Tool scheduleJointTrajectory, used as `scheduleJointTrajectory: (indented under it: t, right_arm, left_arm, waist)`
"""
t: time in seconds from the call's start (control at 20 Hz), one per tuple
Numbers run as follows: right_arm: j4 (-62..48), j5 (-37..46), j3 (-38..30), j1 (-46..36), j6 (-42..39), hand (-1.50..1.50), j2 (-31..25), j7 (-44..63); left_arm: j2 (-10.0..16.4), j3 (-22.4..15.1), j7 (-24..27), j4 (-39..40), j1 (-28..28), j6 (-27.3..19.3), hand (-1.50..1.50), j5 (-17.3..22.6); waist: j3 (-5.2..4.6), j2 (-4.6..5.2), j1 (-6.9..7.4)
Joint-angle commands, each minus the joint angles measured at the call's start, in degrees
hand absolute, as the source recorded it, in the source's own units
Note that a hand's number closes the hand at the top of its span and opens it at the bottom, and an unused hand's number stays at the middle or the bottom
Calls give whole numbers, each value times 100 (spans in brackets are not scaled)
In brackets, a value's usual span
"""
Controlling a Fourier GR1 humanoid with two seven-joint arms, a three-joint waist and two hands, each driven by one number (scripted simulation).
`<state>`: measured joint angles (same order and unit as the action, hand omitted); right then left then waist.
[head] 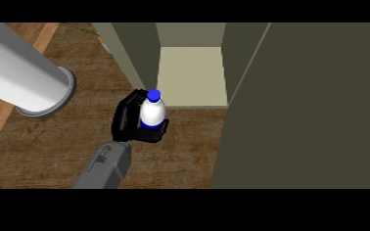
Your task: Pick up the bottled water, place it into the cabinet and close the cabinet
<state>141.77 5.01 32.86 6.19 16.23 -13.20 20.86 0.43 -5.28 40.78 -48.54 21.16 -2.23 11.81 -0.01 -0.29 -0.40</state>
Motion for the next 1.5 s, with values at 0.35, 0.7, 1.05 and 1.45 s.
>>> scheduleJointTrajectory:
  t: [0.35, 0.7, 1.05, 1.45]
  right_arm:
    - [1133, 30, -204, 582, -85, -150, -453, 135]
    - [783, 575, 455, 766, 41, -150, -335, -249]
    - [436, -107, -186, 504, -61, -150, -388, -373]
    - [528, -240, -189, 807, -156, -150, -473, -607]
  left_arm:
    - [-42, -1548, -1386, -1518, 355, -1719, 150, 1015]
    - [-43, -1922, -1663, -806, 1529, -2734, 150, 1133]
    - [-43, -1897, -1887, -22, 2162, -3131, 150, 1749]
    - [-43, -1471, -1253, 1402, 2857, -3061, 150, 2217]
  waist:
    - [2, 2, -66]
    - [-2, 19, -140]
    - [-1, 56, -155]
    - [-1, 70, -202]
